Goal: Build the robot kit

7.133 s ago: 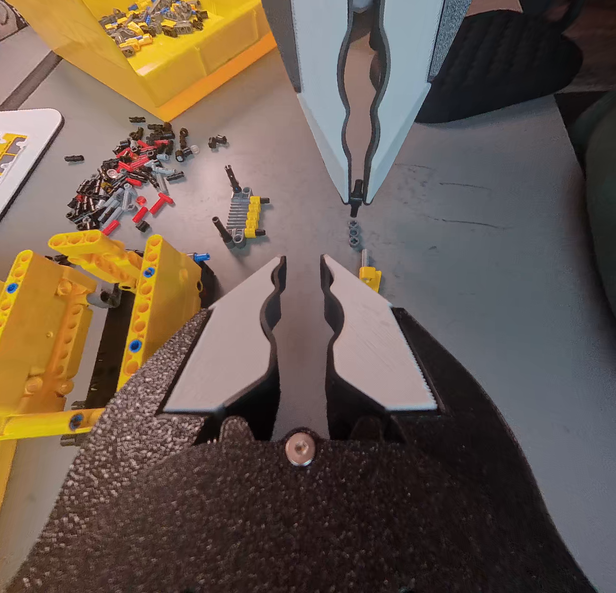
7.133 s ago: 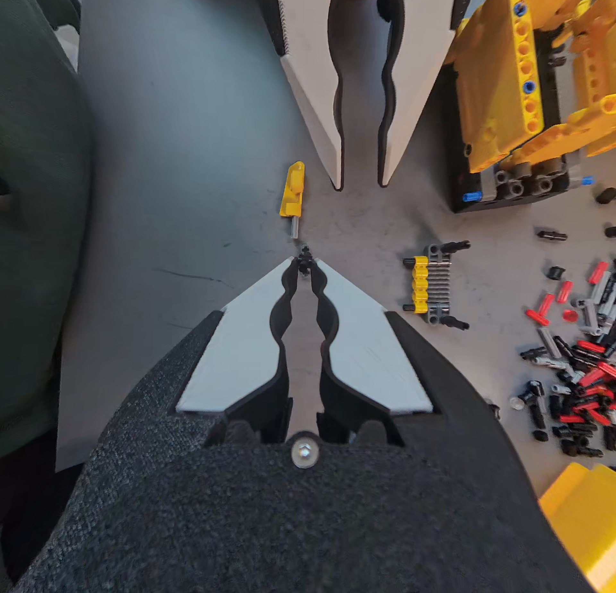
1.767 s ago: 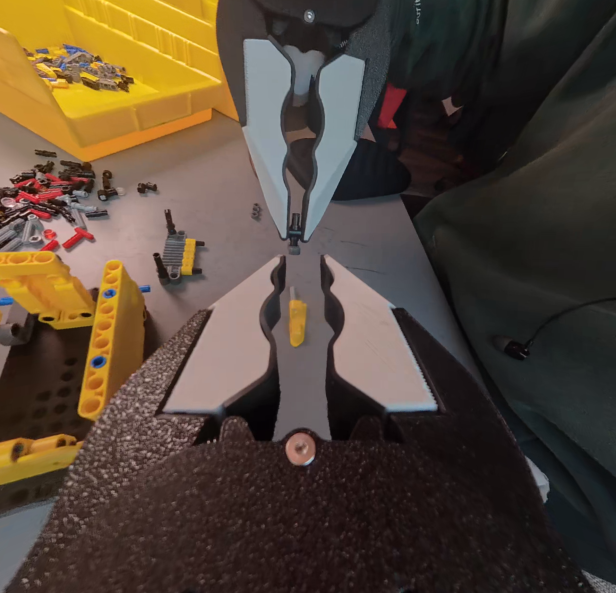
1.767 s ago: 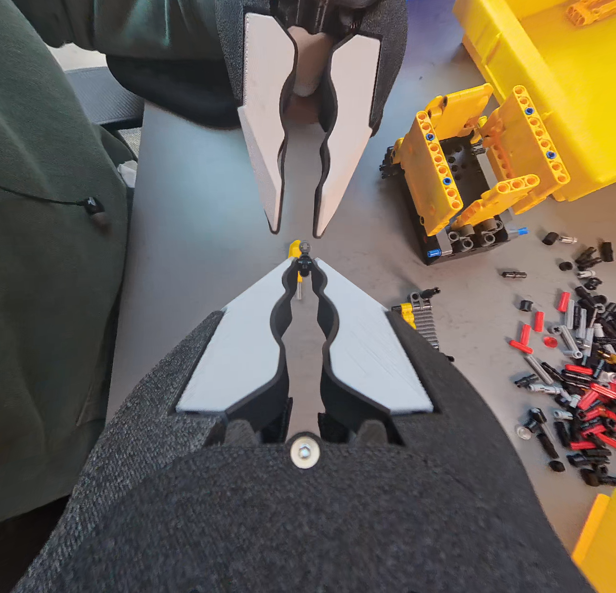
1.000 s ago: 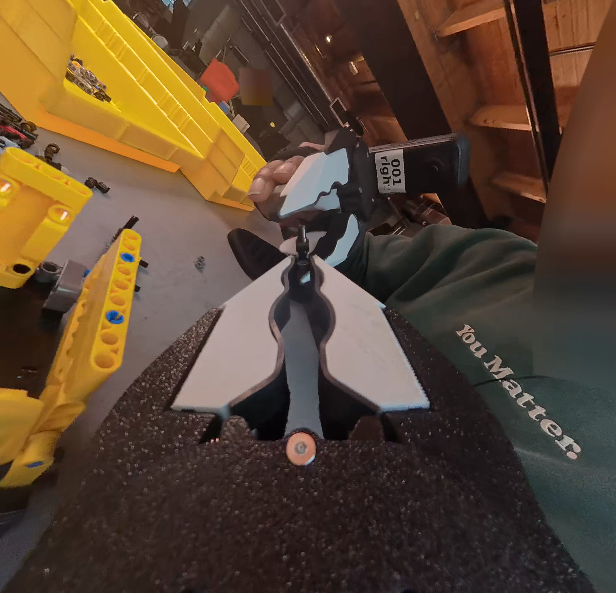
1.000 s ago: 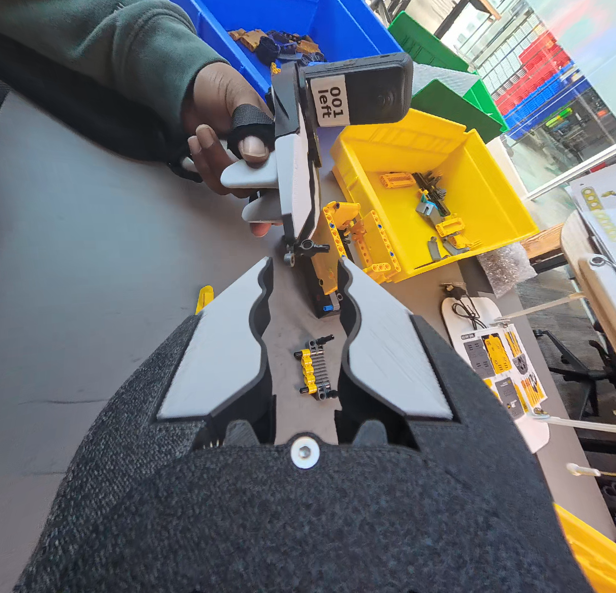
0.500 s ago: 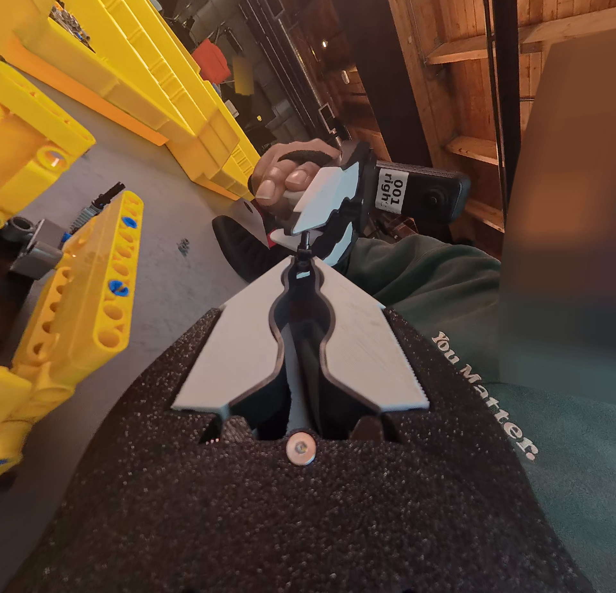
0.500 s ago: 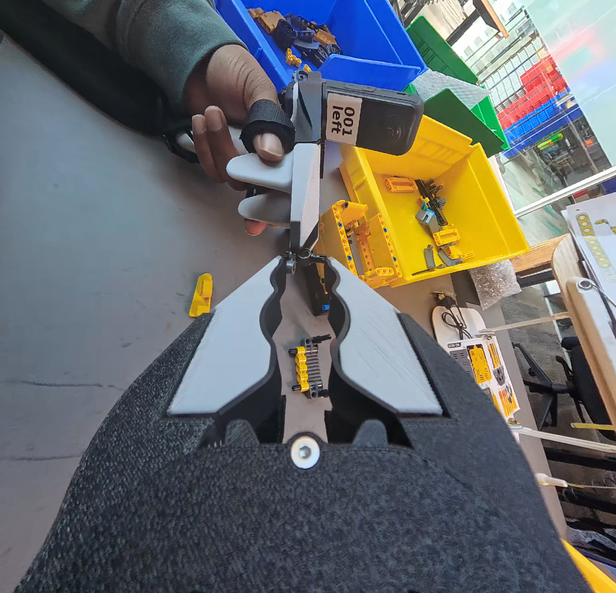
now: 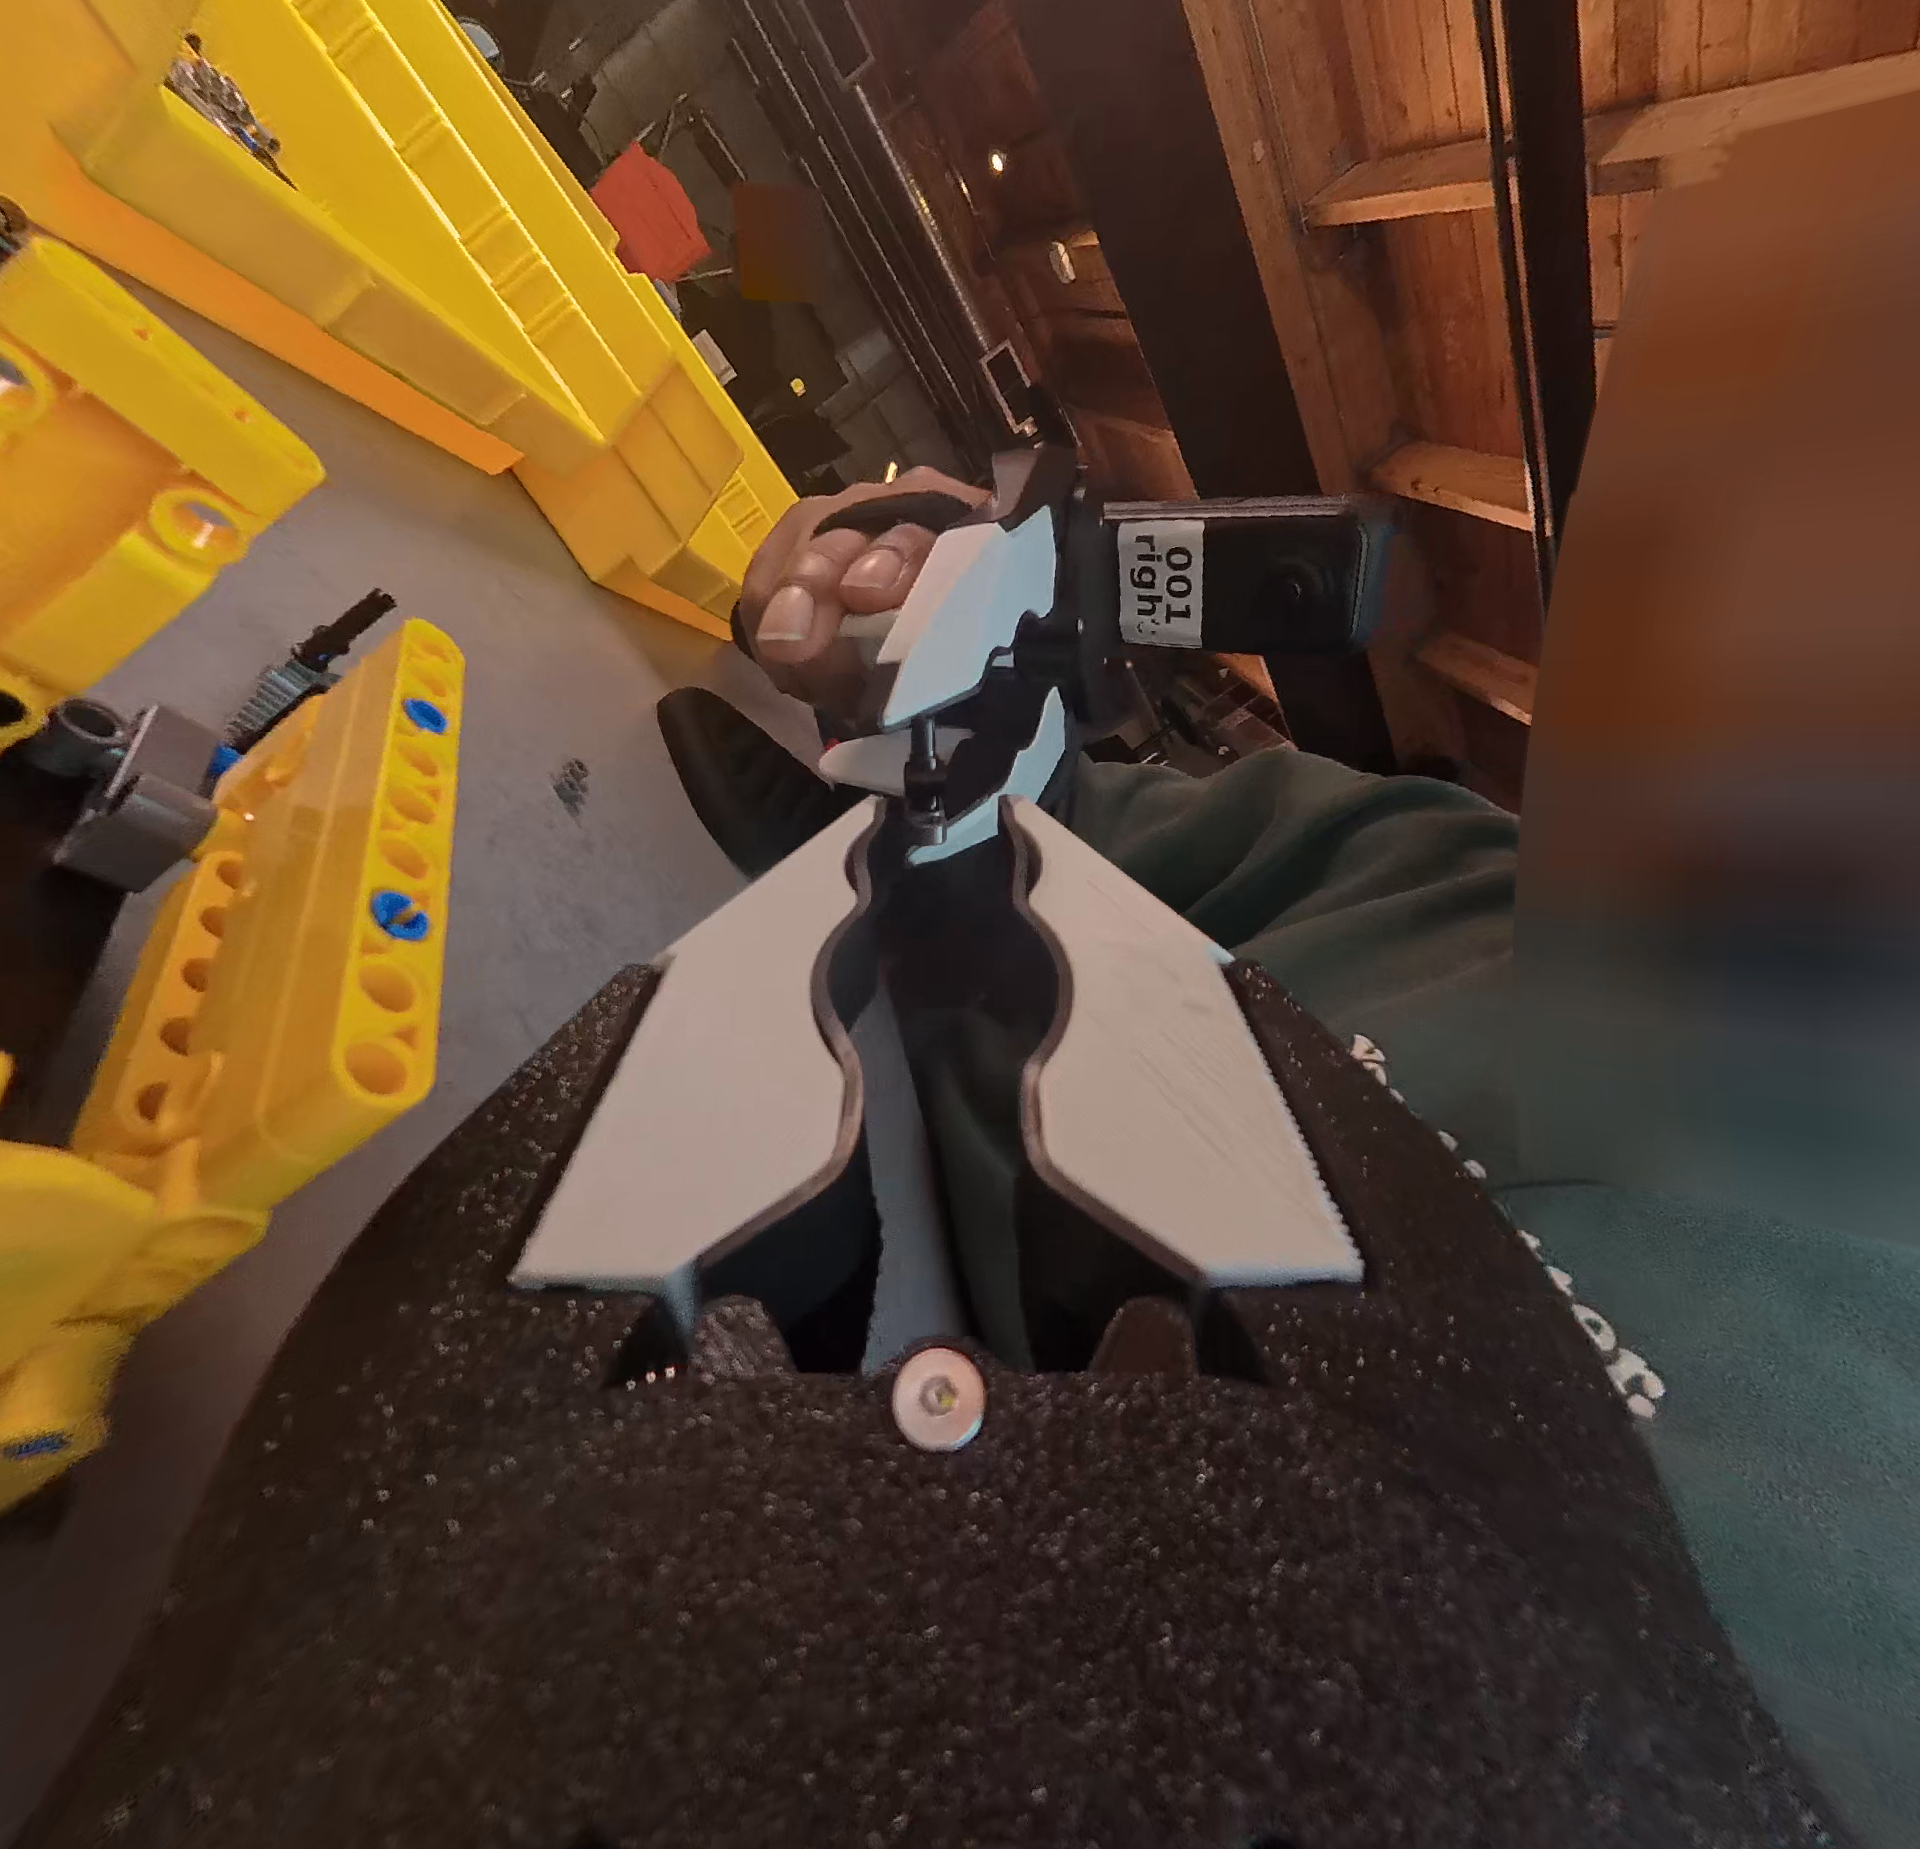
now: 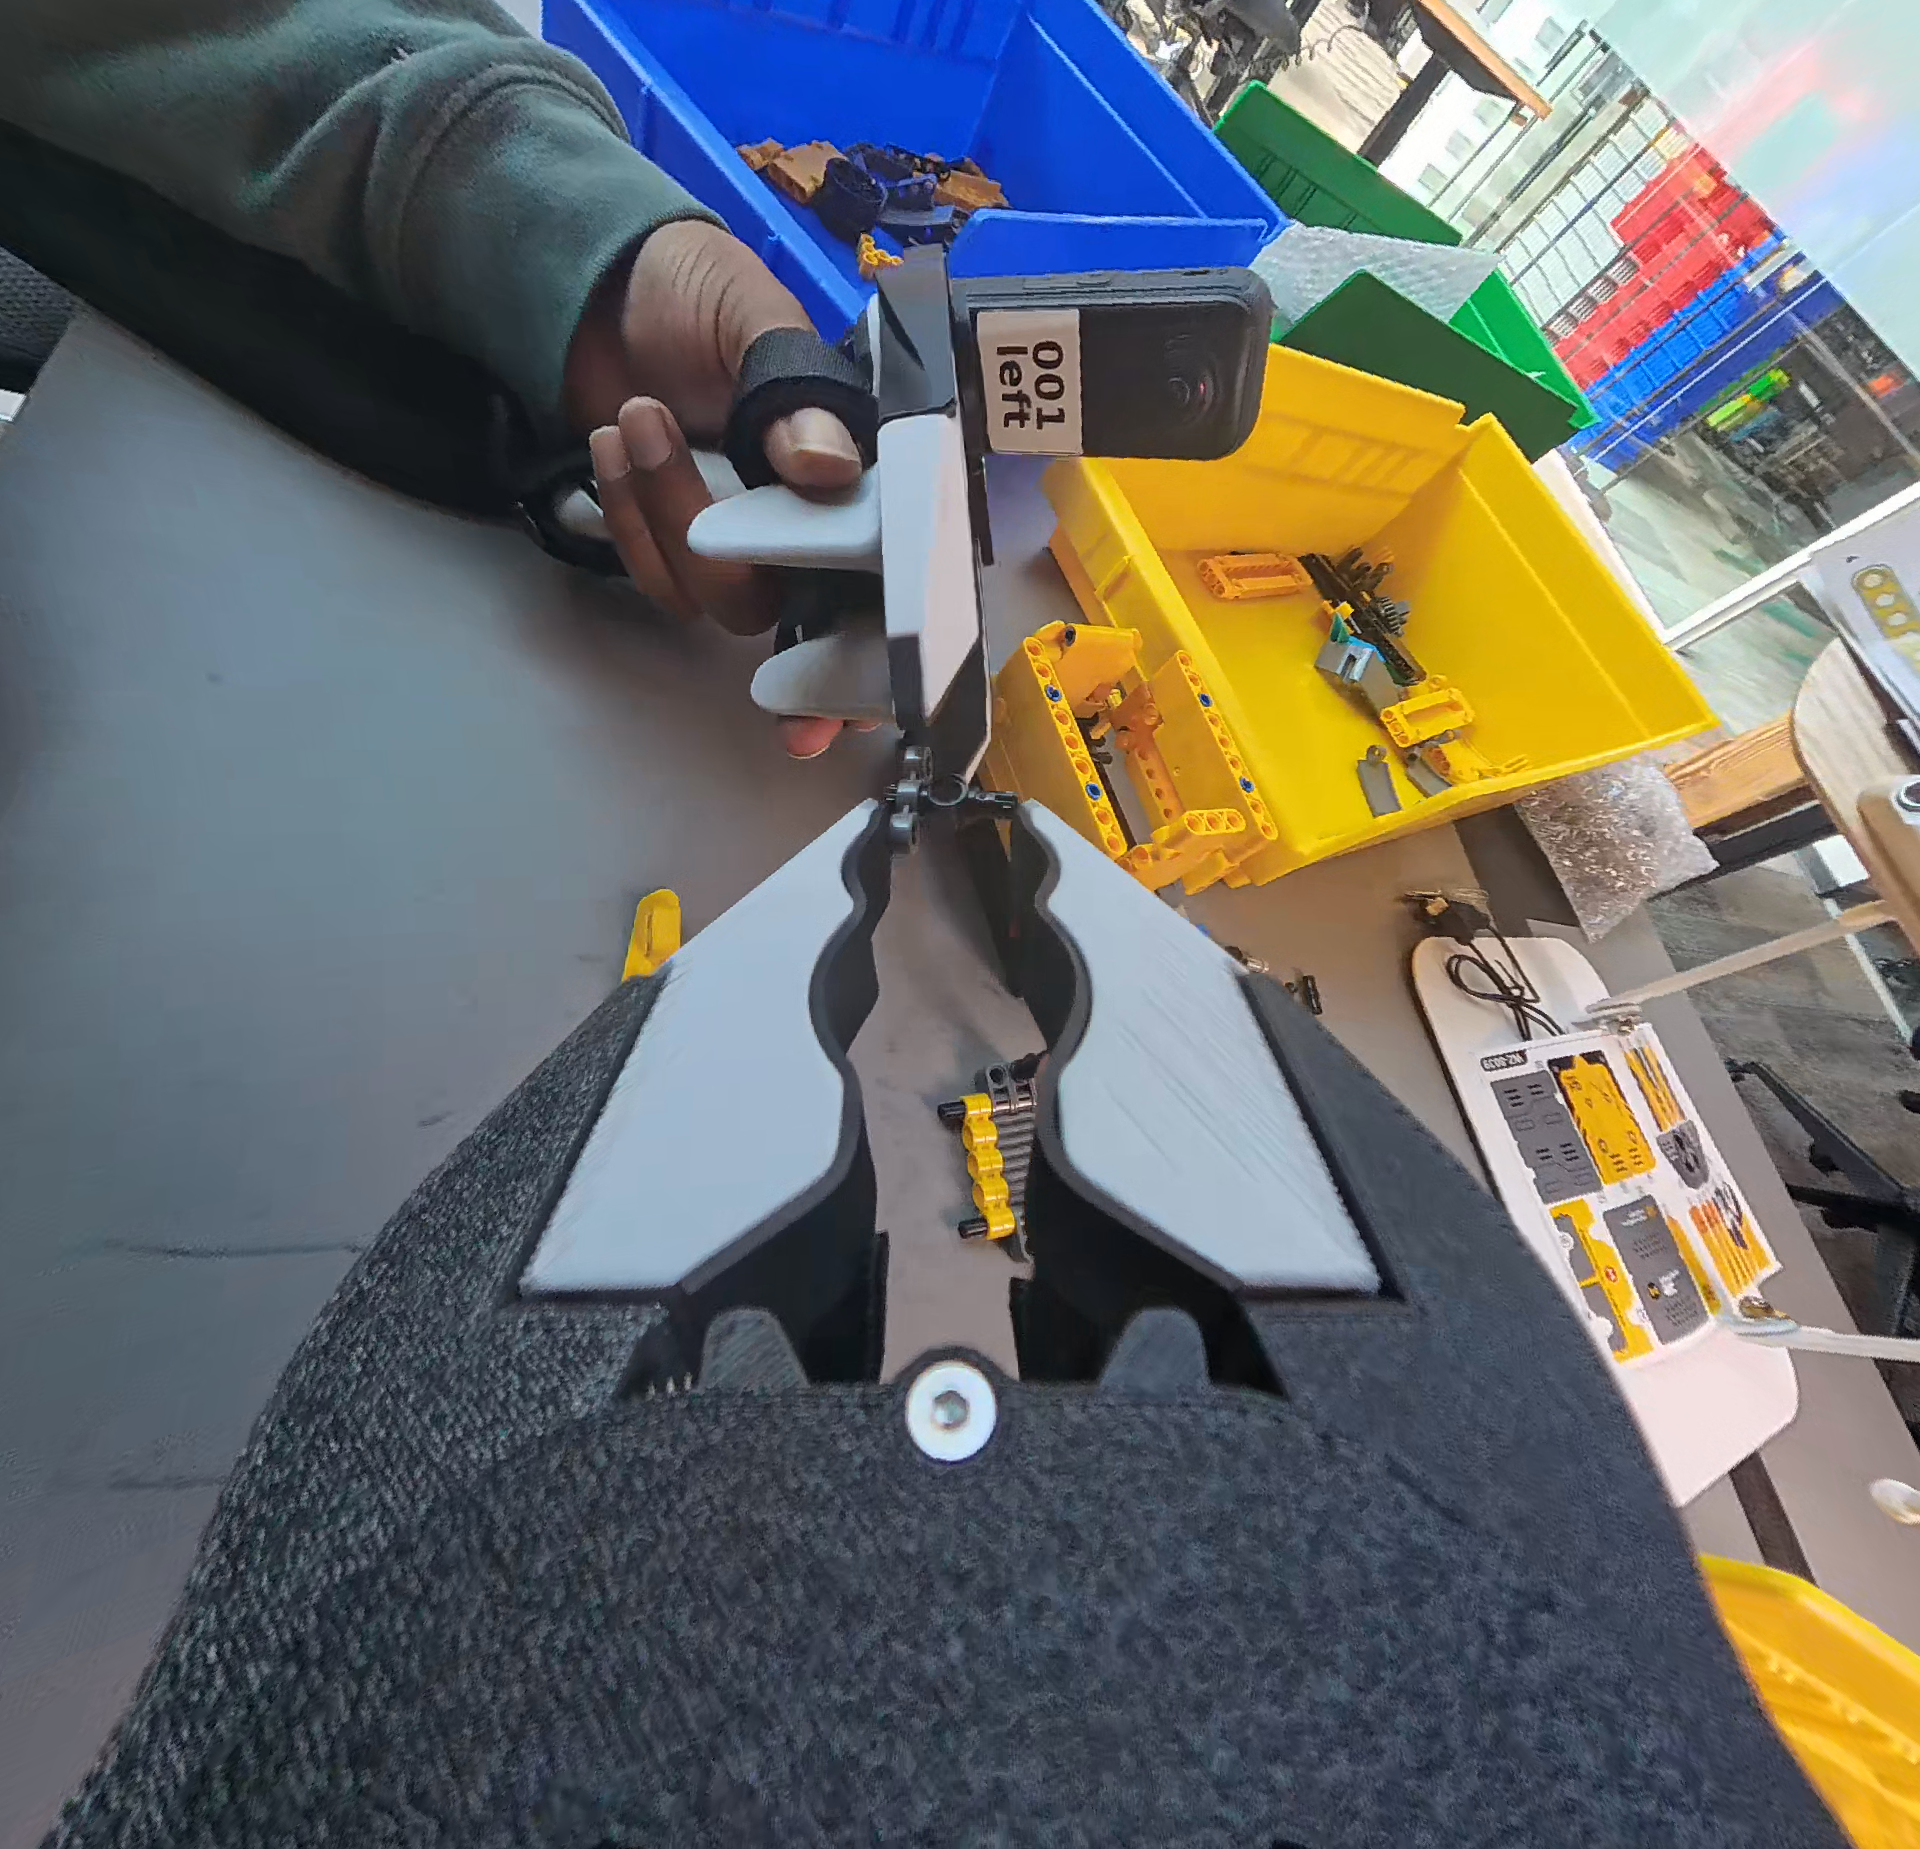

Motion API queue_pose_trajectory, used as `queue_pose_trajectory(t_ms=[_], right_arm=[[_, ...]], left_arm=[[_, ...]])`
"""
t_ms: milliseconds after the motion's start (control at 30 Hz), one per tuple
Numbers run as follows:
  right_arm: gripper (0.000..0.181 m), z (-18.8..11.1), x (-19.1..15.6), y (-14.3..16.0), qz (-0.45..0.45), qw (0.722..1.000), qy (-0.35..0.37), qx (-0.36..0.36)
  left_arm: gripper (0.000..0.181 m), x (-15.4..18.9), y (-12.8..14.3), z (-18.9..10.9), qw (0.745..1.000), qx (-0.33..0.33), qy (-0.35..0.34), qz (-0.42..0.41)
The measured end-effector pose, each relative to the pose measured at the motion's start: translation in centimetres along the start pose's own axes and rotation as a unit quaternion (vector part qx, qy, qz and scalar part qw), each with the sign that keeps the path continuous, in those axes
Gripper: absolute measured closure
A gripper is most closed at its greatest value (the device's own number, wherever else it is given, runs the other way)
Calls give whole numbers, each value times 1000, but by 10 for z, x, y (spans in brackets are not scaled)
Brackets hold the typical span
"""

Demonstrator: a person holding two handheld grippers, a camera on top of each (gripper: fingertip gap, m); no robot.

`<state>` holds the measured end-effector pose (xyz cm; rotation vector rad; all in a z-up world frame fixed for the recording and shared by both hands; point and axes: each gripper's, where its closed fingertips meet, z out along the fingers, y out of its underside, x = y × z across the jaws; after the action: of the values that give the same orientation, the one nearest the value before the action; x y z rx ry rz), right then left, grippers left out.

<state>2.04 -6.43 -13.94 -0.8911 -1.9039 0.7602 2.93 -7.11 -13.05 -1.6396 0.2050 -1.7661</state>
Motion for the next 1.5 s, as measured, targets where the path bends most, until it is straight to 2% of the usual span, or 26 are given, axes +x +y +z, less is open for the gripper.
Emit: queue_pose_trajectory(t_ms=[67,133,333,500,700,967,1333,1367,1400,1500], right_arm=[[159,-2,1,-3,1,1000,-1,7],[159,-2,0,-3,-14,1000,-1,4],[159,-3,-6,-3,-32,999,-2,6],[159,-5,-10,4,-26,1000,2,2],[159,-6,-1,2,-11,999,36,9],[157,-12,5,-4,-38,999,36,6],[161,-11,3,-6,-83,996,31,-9],[163,-11,3,-6,-87,996,29,-11],[176,-12,0,-6,-91,996,21,-12],[179,-11,-1,-6,-93,995,25,-12]], left_arm=[[163,-1,2,1,1000,-10,-13,18],[175,1,1,2,999,-8,-15,30],[176,1,6,4,997,-26,-36,67],[176,-5,11,7,997,-32,-44,62],[176,-3,2,8,998,4,-38,52],[176,1,-5,3,999,21,-24,43],[176,3,-1,5,999,9,-17,34],[176,3,-1,5,999,8,-16,33],[175,4,-1,5,999,10,-15,33],[176,5,-2,5,999,9,-17,39]])
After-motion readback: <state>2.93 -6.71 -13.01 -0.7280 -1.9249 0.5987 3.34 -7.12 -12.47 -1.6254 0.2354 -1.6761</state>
